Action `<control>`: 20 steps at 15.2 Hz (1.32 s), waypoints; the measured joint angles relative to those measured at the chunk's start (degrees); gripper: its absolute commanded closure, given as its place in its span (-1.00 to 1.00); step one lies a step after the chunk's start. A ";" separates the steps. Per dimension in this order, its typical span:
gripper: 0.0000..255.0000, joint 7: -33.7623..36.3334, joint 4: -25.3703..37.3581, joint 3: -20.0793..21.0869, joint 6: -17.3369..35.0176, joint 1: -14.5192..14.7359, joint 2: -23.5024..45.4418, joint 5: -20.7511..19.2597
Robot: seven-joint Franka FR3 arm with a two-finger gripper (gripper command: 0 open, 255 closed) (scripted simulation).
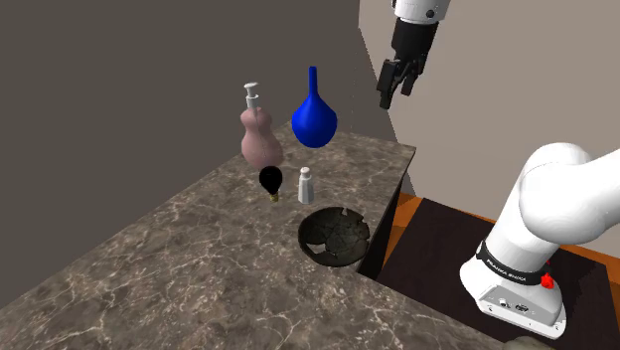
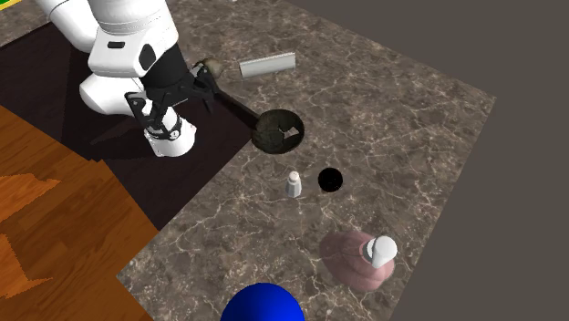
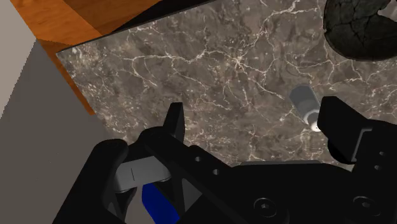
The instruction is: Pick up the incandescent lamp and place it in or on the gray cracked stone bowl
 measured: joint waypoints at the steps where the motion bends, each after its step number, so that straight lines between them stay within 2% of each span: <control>1: -1.00 0.00 0.00 0.00 0.00 0.00 0.00 0.00; 4: -1.00 2.03 0.21 1.78 2.54 0.28 2.98 0.60; 11: -1.00 9.21 3.49 7.85 11.63 0.60 16.07 1.17; 20: -1.00 19.29 13.12 14.53 18.96 0.23 34.69 -2.94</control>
